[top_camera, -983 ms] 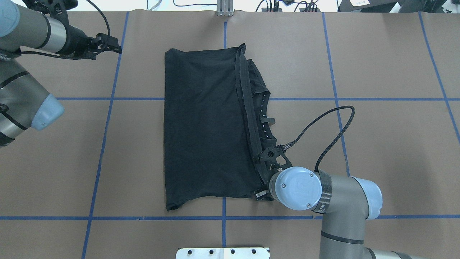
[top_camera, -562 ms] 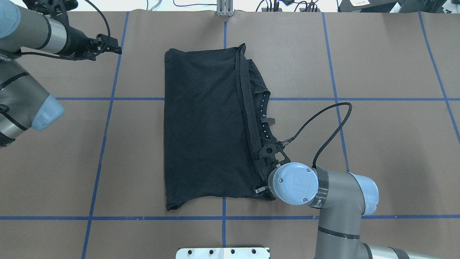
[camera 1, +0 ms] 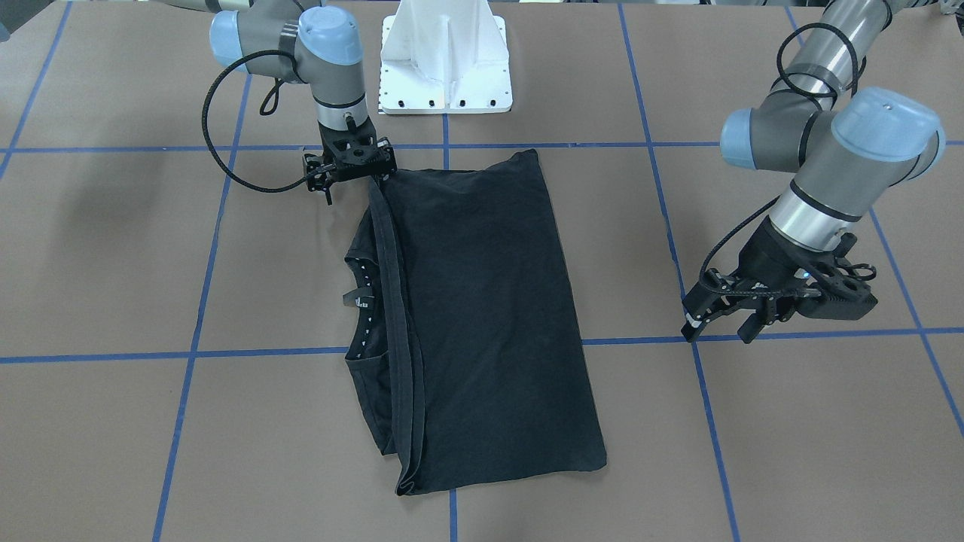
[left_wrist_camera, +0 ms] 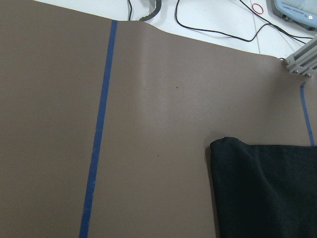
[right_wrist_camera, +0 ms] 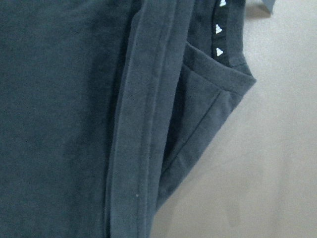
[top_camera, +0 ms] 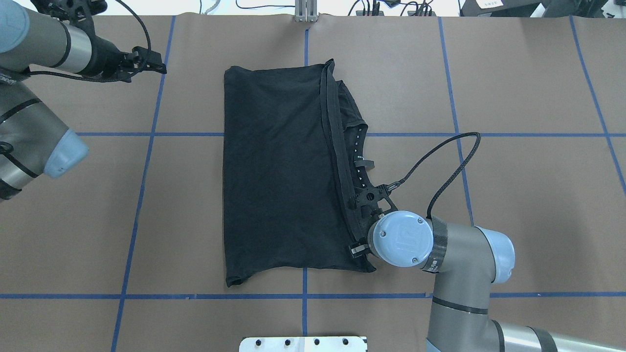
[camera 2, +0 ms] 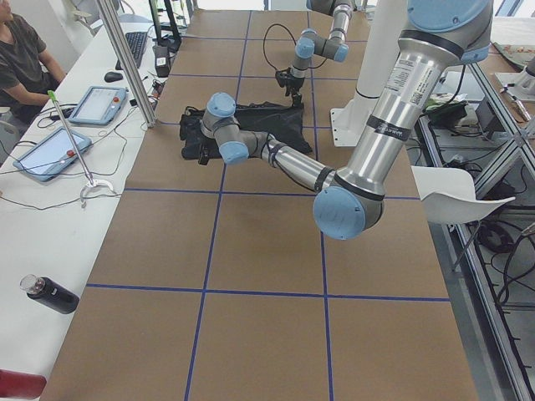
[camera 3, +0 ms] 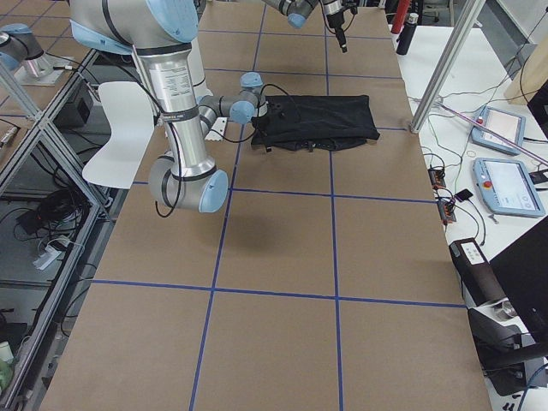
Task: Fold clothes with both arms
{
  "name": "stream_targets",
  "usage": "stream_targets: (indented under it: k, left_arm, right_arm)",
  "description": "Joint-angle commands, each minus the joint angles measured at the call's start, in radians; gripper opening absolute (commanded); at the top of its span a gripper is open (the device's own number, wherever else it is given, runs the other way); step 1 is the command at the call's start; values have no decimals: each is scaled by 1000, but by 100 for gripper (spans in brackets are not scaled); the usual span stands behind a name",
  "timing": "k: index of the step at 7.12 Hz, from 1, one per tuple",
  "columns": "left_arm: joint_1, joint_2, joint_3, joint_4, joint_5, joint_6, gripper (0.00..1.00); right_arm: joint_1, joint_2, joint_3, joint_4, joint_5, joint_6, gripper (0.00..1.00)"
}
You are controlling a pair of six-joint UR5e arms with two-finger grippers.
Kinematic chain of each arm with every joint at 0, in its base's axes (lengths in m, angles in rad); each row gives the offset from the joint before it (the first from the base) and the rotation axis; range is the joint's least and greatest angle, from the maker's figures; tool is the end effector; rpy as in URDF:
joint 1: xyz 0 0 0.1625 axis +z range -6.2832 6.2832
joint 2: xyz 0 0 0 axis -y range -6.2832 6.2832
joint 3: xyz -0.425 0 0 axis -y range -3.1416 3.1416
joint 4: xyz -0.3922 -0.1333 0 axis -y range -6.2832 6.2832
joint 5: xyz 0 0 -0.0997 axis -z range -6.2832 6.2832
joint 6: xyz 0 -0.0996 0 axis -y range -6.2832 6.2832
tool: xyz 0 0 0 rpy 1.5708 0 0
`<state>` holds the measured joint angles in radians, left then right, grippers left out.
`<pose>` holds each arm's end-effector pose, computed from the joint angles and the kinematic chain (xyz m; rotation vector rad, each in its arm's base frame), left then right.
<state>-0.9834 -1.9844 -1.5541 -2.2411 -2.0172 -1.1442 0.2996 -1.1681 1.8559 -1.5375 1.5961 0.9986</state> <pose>0.2902 -0.5989 0.3561 0.3729 1.0604 -0.2591 -0.5444 -0.3050 0.3135 0.2834 -0.6660 -0.2698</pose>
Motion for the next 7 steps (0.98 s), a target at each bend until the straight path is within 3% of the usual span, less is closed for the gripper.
stream_targets:
  k: [1,7]
  left_arm:
    - [2,-1,-1,0,0,0,100]
    - [2,-1,0,0,-2,-2,100]
  right_arm:
    - [33,-7,-1,0,24,-9,100]
    - [96,-41,29,0,82,-37,100]
